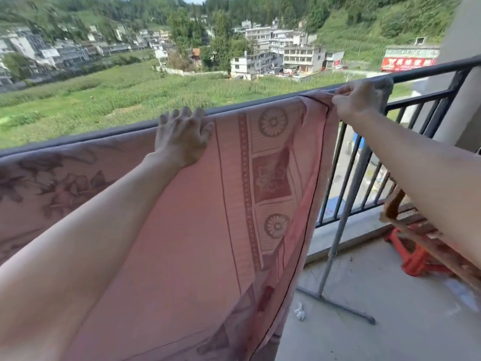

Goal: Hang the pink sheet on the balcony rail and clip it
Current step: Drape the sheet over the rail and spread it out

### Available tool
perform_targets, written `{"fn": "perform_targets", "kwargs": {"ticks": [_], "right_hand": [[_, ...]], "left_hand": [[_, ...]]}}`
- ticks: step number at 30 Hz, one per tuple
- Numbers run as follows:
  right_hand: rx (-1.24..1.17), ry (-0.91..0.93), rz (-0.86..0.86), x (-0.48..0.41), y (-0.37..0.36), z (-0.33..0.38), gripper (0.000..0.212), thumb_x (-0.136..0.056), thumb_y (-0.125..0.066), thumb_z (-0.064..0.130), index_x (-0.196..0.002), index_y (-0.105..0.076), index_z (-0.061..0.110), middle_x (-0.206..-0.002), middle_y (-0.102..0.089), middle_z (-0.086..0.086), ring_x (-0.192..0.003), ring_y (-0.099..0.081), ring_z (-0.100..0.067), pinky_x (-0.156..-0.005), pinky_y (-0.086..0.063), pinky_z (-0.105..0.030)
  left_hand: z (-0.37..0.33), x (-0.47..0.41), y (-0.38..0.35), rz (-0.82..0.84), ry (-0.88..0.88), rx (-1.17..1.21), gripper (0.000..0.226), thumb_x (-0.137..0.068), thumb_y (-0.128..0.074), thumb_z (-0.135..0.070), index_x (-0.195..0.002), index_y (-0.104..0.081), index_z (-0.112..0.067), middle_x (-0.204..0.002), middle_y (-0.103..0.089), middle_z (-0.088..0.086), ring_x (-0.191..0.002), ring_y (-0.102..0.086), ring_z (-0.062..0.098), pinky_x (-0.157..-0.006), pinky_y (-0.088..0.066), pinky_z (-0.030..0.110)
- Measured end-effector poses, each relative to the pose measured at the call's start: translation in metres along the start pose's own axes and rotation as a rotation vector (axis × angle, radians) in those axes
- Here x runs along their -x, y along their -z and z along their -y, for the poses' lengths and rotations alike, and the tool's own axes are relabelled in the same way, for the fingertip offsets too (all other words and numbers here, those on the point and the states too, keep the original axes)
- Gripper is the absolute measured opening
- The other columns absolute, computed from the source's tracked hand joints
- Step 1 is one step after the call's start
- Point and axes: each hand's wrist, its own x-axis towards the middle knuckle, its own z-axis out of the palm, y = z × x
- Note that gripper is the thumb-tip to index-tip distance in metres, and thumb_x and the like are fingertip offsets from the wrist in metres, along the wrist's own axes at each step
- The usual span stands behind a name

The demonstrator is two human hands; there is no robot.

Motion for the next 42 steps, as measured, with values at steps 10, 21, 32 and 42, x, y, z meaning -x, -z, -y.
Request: {"fn": "perform_targets", "kwargs": {"ticks": [10, 21, 32, 42], "right_hand": [[-0.221, -0.001, 0.104, -0.029, -0.007, -0.015, 0.014, -0.082, -0.065, 0.014, -0.069, -0.066, 0.009, -0.066, -0.057, -0.005, -0.068, -0.056, -0.020, -0.065, -0.049, -0.035], [0.270, 0.458, 0.118, -0.085, 0.021, 0.001, 0.032, -0.085, -0.069, 0.034, -0.069, -0.062, 0.007, -0.067, -0.055, -0.009, -0.072, -0.054, -0.026, -0.062, -0.035, -0.030], [0.379, 0.460, 0.186, -0.154, 0.036, -0.065, 0.031, -0.097, -0.052, 0.031, -0.081, -0.062, 0.006, -0.067, -0.054, -0.008, -0.065, -0.056, -0.028, -0.057, -0.034, -0.028], [0.132, 0.251, 0.222, -0.218, 0.047, -0.102, 0.017, -0.097, -0.054, 0.022, -0.099, -0.059, 0.006, -0.078, -0.056, -0.006, -0.067, -0.056, -0.022, -0.047, -0.037, -0.026]], "left_hand": [[-0.038, -0.048, -0.024, -0.042, -0.167, -0.008, 0.038, -0.099, -0.033, -0.054, -0.090, -0.048, -0.020, -0.069, -0.048, -0.003, -0.069, -0.052, 0.023, -0.066, -0.041, 0.035], [-0.094, -0.084, -0.029, 0.053, -0.202, 0.003, 0.045, -0.100, -0.028, -0.053, -0.101, -0.056, -0.018, -0.091, -0.060, 0.004, -0.082, -0.059, 0.028, -0.067, -0.038, 0.036], [-0.169, -0.105, -0.046, 0.035, 0.011, 0.062, 0.050, -0.097, -0.027, -0.057, -0.105, -0.061, -0.021, -0.095, -0.065, 0.006, -0.079, -0.061, 0.029, -0.073, -0.052, 0.042], [-0.236, -0.136, -0.059, -0.107, 0.115, 0.229, 0.029, -0.093, -0.052, -0.025, -0.072, -0.064, -0.010, -0.069, -0.064, 0.007, -0.066, -0.060, 0.028, -0.059, -0.051, 0.036]]}}
